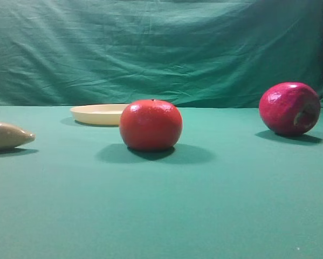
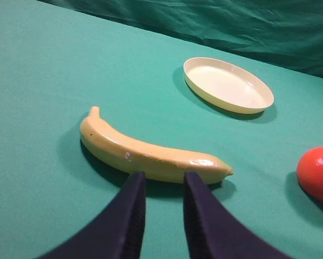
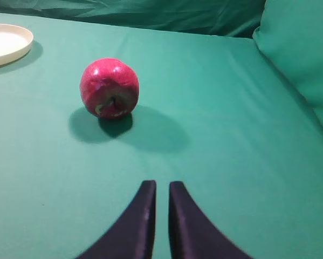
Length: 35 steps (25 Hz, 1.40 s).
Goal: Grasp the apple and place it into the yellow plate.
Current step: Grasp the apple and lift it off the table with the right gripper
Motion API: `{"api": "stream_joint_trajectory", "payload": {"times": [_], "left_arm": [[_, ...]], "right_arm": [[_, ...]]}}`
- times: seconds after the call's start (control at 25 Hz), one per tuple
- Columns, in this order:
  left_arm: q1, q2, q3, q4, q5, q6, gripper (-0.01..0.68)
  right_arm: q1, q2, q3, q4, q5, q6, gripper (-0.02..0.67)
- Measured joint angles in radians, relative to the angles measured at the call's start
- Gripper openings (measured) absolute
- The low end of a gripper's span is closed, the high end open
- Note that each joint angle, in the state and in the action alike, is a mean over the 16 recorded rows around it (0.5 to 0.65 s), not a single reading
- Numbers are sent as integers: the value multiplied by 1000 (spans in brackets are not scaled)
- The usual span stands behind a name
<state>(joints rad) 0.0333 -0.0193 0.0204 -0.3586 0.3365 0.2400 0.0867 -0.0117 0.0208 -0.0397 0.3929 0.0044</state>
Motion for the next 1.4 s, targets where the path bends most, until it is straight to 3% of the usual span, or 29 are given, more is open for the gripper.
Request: {"api": "stream_joint_trajectory", "payload": {"times": [1.0, 1.4], "left_arm": [[0, 0, 0, 0, 0, 0, 157], [0, 0, 0, 0, 0, 0, 157]], "right_arm": [[0, 0, 1, -14, -10, -10, 50], [1, 0, 3, 19, -218, 11, 50]]}}
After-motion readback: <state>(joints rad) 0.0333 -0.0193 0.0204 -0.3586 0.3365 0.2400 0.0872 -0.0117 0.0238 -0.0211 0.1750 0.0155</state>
